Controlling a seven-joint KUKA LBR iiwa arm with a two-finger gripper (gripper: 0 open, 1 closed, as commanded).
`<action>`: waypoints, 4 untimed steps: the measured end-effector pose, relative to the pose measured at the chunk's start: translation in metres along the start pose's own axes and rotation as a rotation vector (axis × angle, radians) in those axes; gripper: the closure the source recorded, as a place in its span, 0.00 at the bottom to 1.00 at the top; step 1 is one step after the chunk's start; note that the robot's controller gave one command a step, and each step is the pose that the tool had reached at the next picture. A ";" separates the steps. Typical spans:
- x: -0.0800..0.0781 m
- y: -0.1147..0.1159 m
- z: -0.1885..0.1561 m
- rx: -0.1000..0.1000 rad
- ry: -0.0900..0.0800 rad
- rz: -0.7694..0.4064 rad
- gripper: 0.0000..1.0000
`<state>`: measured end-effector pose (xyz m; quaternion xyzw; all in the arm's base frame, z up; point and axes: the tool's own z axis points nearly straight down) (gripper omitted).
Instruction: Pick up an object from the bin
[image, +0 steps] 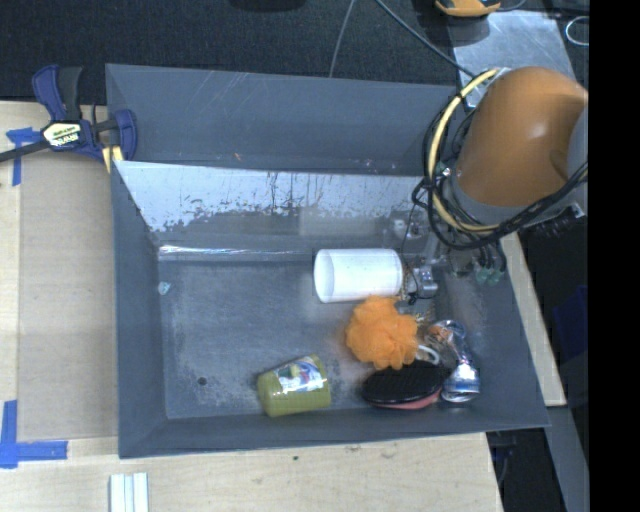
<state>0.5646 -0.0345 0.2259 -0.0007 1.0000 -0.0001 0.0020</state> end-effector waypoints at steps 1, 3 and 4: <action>-0.011 0.032 0.103 0.000 -0.020 0.060 0.00; -0.030 0.012 0.131 0.000 -0.021 0.045 1.00; -0.004 0.000 0.005 -0.001 -0.032 0.141 1.00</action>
Offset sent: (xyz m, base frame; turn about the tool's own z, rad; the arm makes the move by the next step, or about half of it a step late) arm 0.0079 0.0411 -0.1380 0.0588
